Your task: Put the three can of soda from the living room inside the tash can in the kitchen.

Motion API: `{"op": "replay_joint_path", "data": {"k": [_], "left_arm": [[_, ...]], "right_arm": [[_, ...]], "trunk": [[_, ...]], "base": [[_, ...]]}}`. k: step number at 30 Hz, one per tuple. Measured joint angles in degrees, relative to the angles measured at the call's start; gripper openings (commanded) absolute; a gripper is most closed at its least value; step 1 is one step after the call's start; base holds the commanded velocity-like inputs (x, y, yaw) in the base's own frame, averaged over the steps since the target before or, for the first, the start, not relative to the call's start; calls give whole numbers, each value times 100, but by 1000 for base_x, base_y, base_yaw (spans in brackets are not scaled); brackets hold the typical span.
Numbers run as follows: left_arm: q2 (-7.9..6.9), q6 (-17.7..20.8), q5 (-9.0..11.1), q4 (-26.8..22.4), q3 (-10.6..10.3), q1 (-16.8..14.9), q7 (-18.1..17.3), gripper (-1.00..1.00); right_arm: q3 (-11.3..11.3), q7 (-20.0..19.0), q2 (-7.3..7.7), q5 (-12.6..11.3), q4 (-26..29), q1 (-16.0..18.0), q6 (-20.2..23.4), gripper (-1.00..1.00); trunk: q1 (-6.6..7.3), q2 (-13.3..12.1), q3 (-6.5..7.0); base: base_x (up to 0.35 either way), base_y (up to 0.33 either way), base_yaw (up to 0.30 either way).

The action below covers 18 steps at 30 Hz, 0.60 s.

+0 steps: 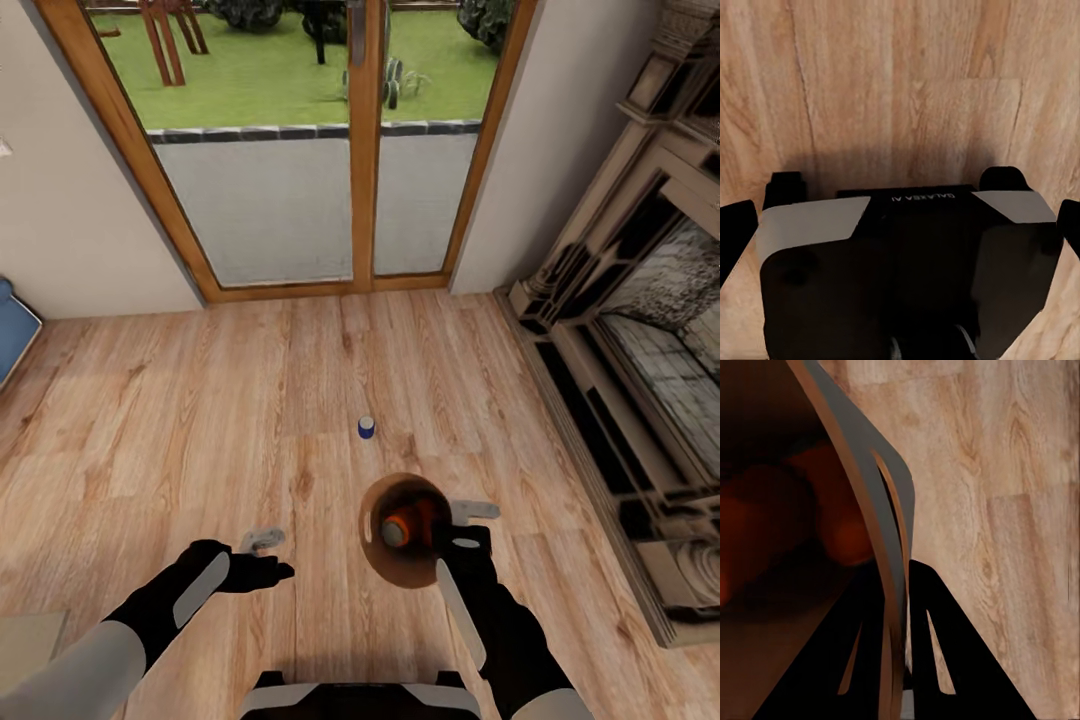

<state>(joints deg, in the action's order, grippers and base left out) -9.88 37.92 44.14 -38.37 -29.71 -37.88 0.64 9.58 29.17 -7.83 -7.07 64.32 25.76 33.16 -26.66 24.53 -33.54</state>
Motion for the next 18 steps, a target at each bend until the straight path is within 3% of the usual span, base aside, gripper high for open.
{"op": "replay_joint_path", "data": {"k": [4,6,9,11,14,18], "left_arm": [[-3,-90,-1,146,-3,-1,208,100],[-4,-176,-2,183,-4,0,319,100],[-4,-264,-2,213,-10,-1,395,100],[-5,-290,-2,217,-11,0,423,100],[-3,-344,-3,254,-16,-1,545,100],[1,-391,-3,402,-16,1,622,100]], "right_arm": [[-44,-39,122,-262,-20,-171,-192,-100],[-65,-7,174,-11,-10,-205,-141,-100],[-153,-50,208,-226,-26,-264,-239,-100],[-269,-17,222,-60,-33,-334,-151,-100],[-503,-66,252,-222,-70,-485,-252,-100],[-676,-44,393,-21,-63,-556,-296,-100]], "trunk": [[0,-1,37],[0,0,56],[0,-1,83],[0,-1,102],[0,-2,129],[0,-1,167]], "base": [[0,0,0],[0,0,0],[0,0,0],[0,0,0],[0,0,0],[0,0,0]]}}
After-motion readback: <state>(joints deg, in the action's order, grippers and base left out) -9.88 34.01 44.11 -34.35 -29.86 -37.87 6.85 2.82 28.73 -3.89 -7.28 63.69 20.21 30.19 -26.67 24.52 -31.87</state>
